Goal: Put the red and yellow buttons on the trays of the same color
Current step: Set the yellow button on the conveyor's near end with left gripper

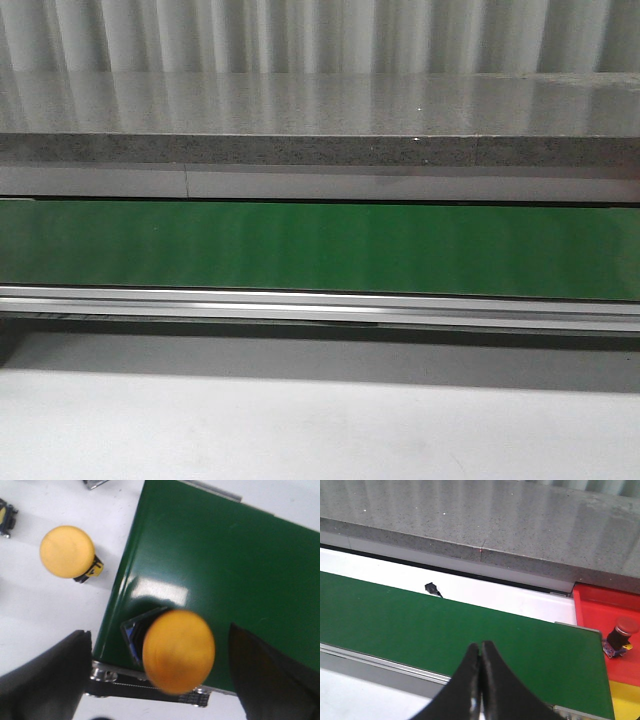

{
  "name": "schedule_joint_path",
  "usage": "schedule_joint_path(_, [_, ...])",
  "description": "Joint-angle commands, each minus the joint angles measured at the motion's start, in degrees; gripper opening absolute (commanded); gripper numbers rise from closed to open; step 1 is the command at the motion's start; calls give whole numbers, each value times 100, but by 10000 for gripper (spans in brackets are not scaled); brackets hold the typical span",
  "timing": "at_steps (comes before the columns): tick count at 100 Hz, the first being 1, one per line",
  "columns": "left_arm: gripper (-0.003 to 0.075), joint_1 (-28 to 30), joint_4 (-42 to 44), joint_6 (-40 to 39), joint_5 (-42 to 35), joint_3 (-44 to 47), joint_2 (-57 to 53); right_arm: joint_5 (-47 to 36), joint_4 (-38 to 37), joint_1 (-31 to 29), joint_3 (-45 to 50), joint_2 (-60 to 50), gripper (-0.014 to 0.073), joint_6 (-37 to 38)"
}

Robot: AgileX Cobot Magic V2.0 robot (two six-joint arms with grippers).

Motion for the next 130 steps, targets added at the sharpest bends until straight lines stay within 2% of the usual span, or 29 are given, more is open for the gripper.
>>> schedule_joint_path(1, [583,-21,-307,13,-140,-344,-171,-397,36,5,-116,62,-66,-31])
schedule_joint_path(32, [505,-10,-160,13,20,-1114,-171,-397,36,5,-116,62,-66,-31])
schedule_joint_path(49, [475,342,-146,13,112,-1174,-171,-397,36,5,-116,62,-66,-31])
schedule_joint_path(80, [472,1296,-146,13,216,-1174,77,-397,36,5,-116,62,-66,-31])
schedule_joint_path(105, [472,1635,-99,-64,315,-1174,807,-397,36,5,-116,62,-66,-31])
schedule_joint_path(130, [472,1915,2,-64,242,-1174,1079,-397,36,5,-116,62,-66,-31])
